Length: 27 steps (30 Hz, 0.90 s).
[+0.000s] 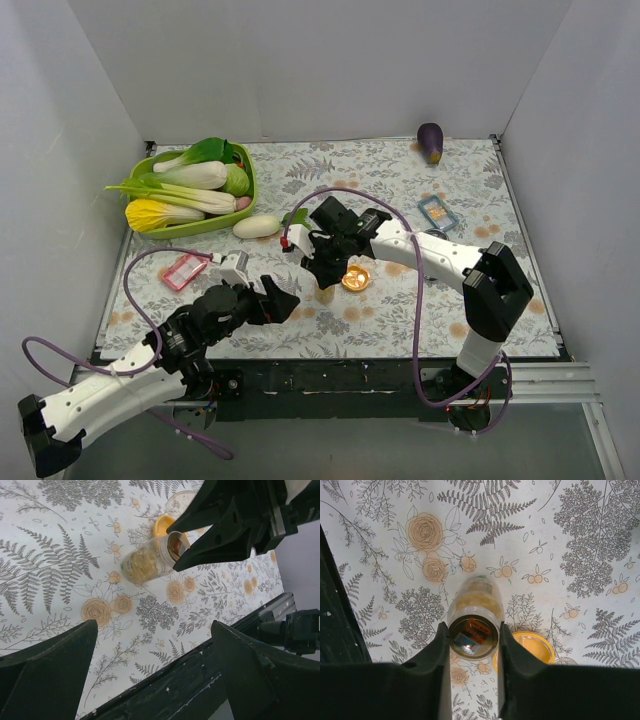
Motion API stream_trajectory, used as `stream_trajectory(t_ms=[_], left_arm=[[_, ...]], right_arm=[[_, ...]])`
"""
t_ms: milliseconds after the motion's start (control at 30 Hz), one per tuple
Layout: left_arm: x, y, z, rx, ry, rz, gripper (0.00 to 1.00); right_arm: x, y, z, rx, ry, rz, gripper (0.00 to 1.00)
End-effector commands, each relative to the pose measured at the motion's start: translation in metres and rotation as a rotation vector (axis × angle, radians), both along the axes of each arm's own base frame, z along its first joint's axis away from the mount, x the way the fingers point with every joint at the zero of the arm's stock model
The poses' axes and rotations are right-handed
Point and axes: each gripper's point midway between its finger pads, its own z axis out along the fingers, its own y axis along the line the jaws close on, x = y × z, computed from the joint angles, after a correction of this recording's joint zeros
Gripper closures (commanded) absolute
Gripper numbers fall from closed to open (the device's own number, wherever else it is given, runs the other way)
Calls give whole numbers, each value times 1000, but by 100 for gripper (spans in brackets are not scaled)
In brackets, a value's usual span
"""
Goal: Sort the pills into containers
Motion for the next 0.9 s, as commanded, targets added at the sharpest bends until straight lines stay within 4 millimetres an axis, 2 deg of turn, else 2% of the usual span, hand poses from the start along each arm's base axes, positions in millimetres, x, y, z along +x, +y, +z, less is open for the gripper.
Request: stream_trajectory(t_ms=[0, 33, 67, 100, 167, 200, 233, 300, 333, 400, 433, 500, 633, 767, 867], left_arm=[[-11, -21, 0, -26, -67, -166, 2], [-11, -29, 8, -58, -107, -195, 2], [-12, -34, 3, -46, -112, -230, 2], [-13, -38, -2, -17, -143, -271, 2], [-14, -51, 7, -29, -212, -346, 2], [-11, -55, 2, 21, -263, -384, 2], [-6, -59, 12, 10, -324, -384, 2], [4, -60, 11, 82, -420, -395, 2], [9, -62, 18, 81, -476, -385, 2], [14, -63, 23, 111, -566, -397, 2], [17, -66, 33, 117, -649, -404, 2], [13, -72, 37, 107, -704, -448, 2], [16, -85, 45, 108, -745, -486, 2], [22, -91, 46, 116, -758, -474, 2], [24, -94, 58, 94, -780, -458, 4]], right_arm=[[1, 5, 27, 43, -16, 10, 97], [0, 4, 38, 72, -12, 13, 98], [-1, 4, 44, 98, 1, 14, 99], [-3, 2, 59, 158, 33, 22, 99], [-5, 0, 74, 225, 78, 19, 99], [-6, -2, 85, 280, 123, 28, 99], [-9, -5, 94, 306, 147, 29, 99], [-16, -11, 107, 366, 208, 35, 99], [-21, -14, 106, 373, 235, 34, 99], [-26, -18, 113, 411, 267, 35, 99], [-28, -20, 119, 431, 263, 35, 99], [-29, -24, 125, 464, 288, 32, 99], [-33, -28, 141, 533, 360, 21, 99], [-41, -31, 147, 583, 444, 21, 99], [-44, -34, 149, 614, 489, 10, 99]])
